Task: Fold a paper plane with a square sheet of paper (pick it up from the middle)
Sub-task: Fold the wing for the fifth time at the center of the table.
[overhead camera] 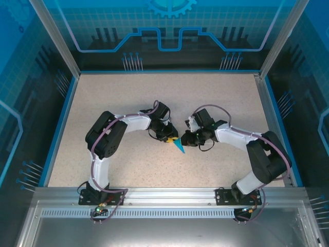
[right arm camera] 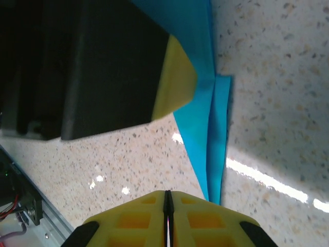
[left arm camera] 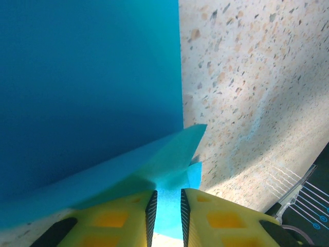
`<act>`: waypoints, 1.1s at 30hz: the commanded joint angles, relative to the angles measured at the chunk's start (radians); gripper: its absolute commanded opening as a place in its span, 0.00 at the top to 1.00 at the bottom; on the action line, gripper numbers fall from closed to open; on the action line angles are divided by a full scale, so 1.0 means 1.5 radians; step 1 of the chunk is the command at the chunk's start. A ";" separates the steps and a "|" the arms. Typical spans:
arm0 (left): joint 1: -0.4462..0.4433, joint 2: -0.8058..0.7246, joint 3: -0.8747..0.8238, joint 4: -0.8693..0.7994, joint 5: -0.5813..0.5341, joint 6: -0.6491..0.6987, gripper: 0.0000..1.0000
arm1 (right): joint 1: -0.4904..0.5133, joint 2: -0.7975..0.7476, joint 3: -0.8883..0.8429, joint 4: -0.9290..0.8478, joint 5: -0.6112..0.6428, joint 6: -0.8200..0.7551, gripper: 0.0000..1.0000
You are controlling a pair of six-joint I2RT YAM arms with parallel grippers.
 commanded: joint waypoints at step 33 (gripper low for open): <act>0.040 -0.073 -0.001 0.053 0.009 0.153 0.67 | -0.002 0.169 0.000 -0.031 0.060 0.008 0.91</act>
